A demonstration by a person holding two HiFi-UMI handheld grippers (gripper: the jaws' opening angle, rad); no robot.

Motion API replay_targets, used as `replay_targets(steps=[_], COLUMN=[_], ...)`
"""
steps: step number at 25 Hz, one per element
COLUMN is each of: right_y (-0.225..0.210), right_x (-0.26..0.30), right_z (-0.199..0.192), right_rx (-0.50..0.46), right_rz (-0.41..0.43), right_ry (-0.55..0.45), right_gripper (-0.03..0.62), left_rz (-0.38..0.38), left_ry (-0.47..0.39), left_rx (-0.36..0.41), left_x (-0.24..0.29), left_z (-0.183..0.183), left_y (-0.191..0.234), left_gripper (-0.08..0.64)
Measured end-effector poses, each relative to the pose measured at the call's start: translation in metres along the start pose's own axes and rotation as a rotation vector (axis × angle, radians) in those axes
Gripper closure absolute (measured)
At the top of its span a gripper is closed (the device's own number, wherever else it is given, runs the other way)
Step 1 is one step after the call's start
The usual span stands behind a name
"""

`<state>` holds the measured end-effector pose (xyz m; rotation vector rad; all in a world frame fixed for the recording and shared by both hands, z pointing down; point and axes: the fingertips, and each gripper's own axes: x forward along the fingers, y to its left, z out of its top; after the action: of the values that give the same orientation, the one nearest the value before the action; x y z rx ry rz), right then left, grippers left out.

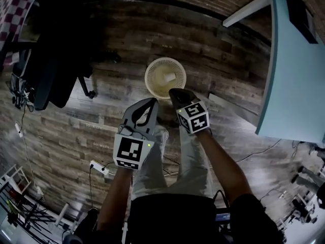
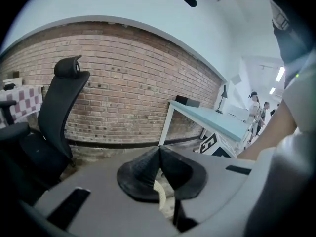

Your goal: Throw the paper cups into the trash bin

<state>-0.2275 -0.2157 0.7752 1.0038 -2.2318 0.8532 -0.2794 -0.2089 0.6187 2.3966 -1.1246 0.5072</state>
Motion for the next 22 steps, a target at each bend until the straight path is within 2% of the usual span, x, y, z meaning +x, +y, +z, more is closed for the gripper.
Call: replay_targets(steps=[8,13,22], right_y=[0.029,0.047,0.082], right_x=[-0.084,-0.131,-0.215], right_z=[0.108,0.170,0.249], right_rx=[-0.078,-0.146,-0.248], right_rz=[0.005,-0.003,-0.029], right_ry=[-0.155,-0.258,-0.402], right_gripper=[0.588,0.588,0.588], left_rz=[0.024,0.007,0.025], left_ry=[-0.102,-0.151,-0.300], left_rx=[0.016,0.069,0.061], left_x=[-0.039,-0.057,-0.094], left_z=[0.080,0.121,0.197], left_y=[-0.018,-0.035,-0.045], left_gripper=[0.560,0.560,0.560])
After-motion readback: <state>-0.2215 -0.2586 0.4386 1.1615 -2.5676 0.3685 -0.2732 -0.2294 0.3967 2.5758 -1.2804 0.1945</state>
